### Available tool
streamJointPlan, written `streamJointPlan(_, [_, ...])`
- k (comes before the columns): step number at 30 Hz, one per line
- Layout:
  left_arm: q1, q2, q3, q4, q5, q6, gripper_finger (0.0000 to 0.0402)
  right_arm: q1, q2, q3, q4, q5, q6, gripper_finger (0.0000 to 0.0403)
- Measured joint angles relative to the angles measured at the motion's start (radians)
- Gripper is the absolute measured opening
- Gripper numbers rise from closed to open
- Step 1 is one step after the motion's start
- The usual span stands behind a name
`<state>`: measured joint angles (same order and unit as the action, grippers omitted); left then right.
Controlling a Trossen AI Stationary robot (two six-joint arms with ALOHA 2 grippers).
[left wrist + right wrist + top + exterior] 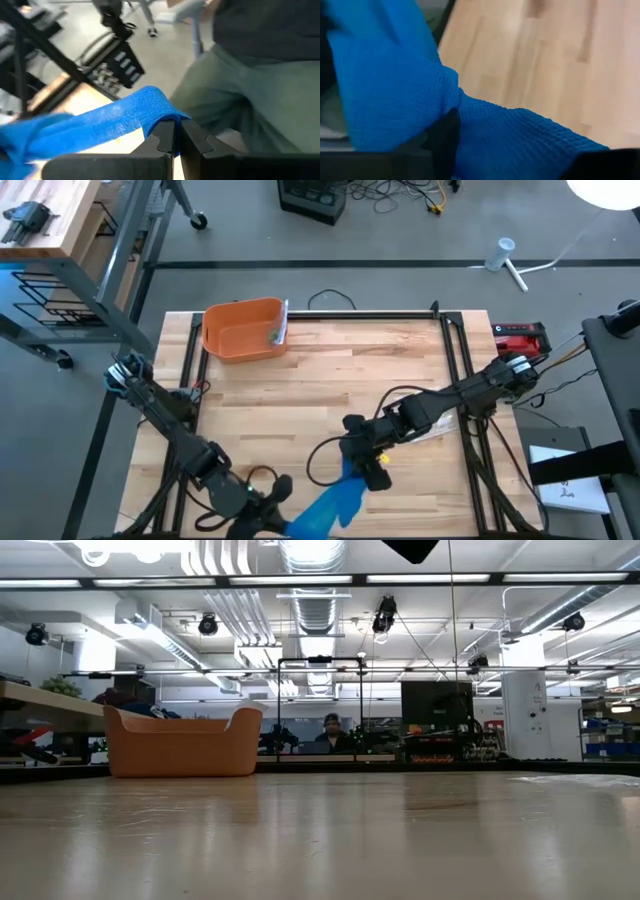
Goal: Roll bandage
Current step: Roll the blue bandage
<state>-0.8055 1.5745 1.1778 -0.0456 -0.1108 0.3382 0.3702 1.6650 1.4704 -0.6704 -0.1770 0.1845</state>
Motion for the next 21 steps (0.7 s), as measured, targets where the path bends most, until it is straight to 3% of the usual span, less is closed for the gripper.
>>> streamJointPlan(3, [-0.013, 0.0, 0.001, -0.026, 0.048, -0.017, 0.0, 0.0, 0.0, 0.0, -0.001, -0.041, -0.008, 0.0206])
streamJointPlan(13, [-0.02, 0.0, -0.026, 0.058, 0.248, 0.021, 0.0, -0.005, 0.044, -0.001, 0.077, -0.027, -0.05, 0.02])
streamJointPlan(18, [-0.022, -0.025, -0.027, -0.026, 0.24, 0.022, 0.0, -0.005, 0.071, -0.002, 0.113, -0.141, -0.049, 0.0199])
streamJointPlan(21, [-0.018, -0.065, -0.027, -0.06, 0.21, 0.028, 0.0, -0.005, 0.074, -0.002, 0.095, -0.157, -0.042, 0.0199])
